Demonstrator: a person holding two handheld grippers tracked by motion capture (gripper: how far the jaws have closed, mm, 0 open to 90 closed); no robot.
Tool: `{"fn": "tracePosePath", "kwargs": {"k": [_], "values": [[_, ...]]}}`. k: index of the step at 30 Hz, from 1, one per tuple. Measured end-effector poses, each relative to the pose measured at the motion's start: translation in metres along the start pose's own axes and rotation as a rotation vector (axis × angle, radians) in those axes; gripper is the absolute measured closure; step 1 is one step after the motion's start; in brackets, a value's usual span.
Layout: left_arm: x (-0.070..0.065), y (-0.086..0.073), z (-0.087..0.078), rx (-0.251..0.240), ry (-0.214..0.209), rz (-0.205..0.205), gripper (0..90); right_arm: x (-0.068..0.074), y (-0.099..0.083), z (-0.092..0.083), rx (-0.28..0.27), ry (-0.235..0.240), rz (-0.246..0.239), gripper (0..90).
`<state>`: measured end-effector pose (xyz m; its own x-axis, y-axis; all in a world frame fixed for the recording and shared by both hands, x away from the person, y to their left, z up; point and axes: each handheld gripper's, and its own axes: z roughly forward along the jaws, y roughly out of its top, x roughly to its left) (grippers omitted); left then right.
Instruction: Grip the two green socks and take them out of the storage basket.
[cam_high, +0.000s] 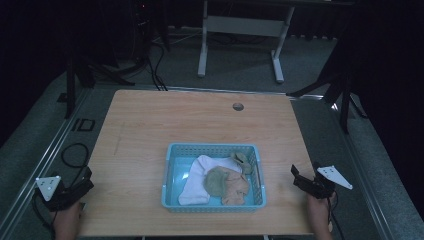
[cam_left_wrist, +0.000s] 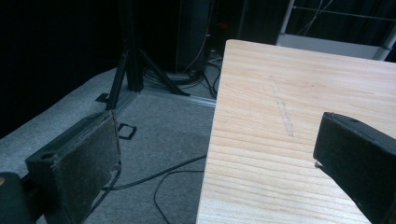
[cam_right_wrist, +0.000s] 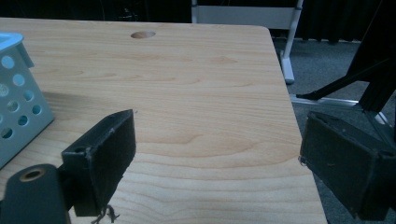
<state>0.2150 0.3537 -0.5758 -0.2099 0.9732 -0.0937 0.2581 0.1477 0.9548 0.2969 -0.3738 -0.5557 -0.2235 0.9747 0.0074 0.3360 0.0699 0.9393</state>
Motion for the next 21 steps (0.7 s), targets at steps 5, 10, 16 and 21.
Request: {"fn": "tracePosePath", "kwargs": {"k": [5,10,16,21], "values": [[-0.001,0.000,0.000,-0.002,0.004,0.003,0.7,0.004,0.000,0.000,0.015,0.007,-0.029,10.3],[-0.001,0.000,0.000,-0.001,0.001,0.005,0.7,0.007,-0.002,-0.001,0.044,0.011,-0.035,10.3],[-0.001,0.000,0.000,0.003,-0.003,0.006,0.7,0.002,0.003,0.001,0.130,-0.029,0.004,10.3],[0.000,0.000,0.001,0.007,-0.006,0.005,0.7,-0.001,0.009,0.003,0.254,-0.022,0.012,10.7]]}}
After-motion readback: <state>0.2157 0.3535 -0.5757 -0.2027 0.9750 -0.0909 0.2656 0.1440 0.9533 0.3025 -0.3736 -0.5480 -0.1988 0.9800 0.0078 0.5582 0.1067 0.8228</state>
